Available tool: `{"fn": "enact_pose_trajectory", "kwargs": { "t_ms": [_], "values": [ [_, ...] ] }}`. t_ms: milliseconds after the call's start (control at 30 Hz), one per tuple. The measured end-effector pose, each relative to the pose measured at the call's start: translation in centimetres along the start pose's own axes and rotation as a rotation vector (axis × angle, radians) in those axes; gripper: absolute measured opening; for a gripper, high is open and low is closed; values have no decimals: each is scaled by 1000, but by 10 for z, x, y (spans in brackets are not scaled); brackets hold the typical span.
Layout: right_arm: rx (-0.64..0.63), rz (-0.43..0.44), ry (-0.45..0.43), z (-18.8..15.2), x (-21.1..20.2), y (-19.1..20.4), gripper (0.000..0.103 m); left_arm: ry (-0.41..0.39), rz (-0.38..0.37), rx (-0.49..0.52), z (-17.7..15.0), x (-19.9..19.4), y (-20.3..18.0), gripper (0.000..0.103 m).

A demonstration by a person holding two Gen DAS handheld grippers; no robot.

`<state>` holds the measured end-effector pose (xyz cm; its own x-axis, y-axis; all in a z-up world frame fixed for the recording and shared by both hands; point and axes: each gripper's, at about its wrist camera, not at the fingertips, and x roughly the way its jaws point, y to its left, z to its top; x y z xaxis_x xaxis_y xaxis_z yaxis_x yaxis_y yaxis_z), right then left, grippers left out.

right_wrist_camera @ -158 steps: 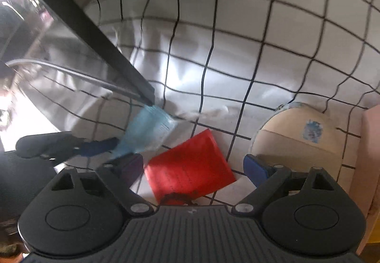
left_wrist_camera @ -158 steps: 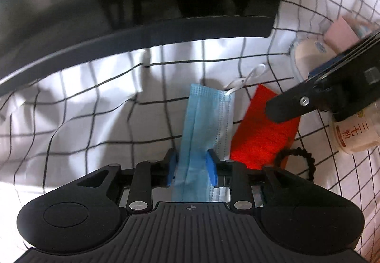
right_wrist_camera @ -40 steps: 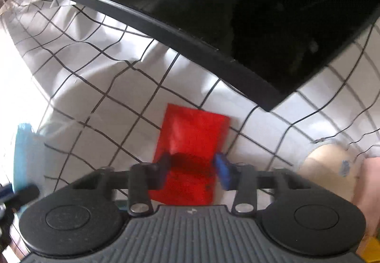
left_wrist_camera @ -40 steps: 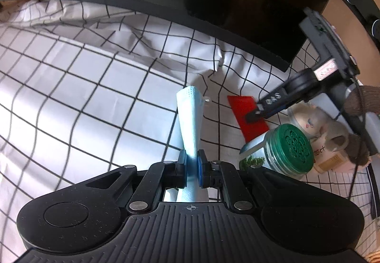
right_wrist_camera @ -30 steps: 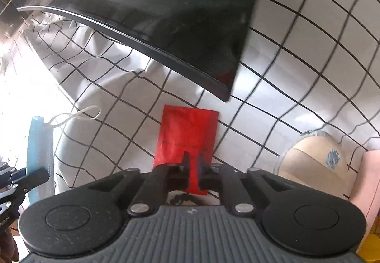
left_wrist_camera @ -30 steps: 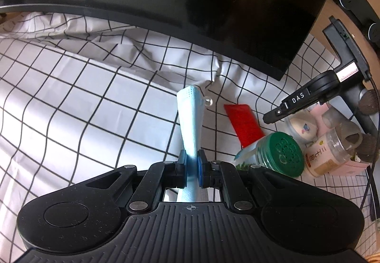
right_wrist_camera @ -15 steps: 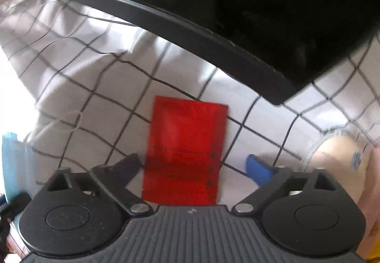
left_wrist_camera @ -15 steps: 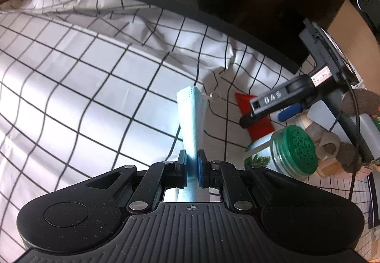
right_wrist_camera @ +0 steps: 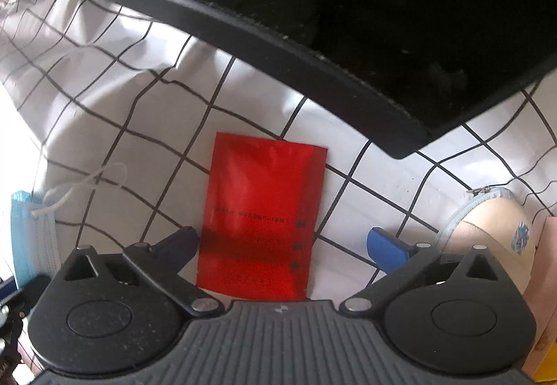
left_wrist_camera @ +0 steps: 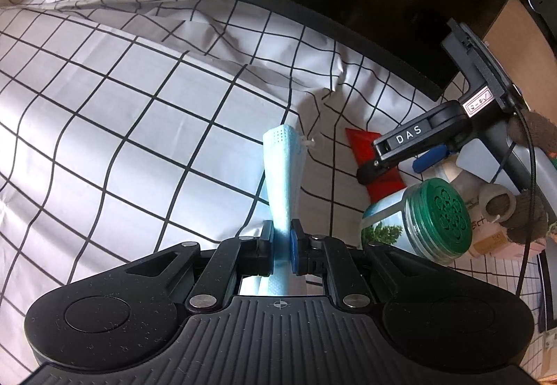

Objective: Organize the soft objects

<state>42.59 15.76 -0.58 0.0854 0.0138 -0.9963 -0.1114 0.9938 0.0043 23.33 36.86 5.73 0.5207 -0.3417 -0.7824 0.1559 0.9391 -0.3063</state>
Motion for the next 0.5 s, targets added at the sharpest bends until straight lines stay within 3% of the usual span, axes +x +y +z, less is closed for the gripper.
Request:
{"fn": "enact_pose_trajectory", "kwargs": {
  "t_ms": [67, 133, 200, 500],
  "values": [
    [-1, 1, -19, -5, -7, -7, 100, 1, 5, -1, 0, -1, -1, 11],
    [-38, 5, -43, -14, -19, -2, 85, 1, 12, 4, 0, -2, -3, 11],
    [-78, 9, -46, -17, -29, 6, 56, -4, 10, 10, 0, -3, -6, 11],
    [-96, 34, -68, -27, -38, -9, 45, -11, -9, 11, -4, -8, -9, 11]
  ]
}}
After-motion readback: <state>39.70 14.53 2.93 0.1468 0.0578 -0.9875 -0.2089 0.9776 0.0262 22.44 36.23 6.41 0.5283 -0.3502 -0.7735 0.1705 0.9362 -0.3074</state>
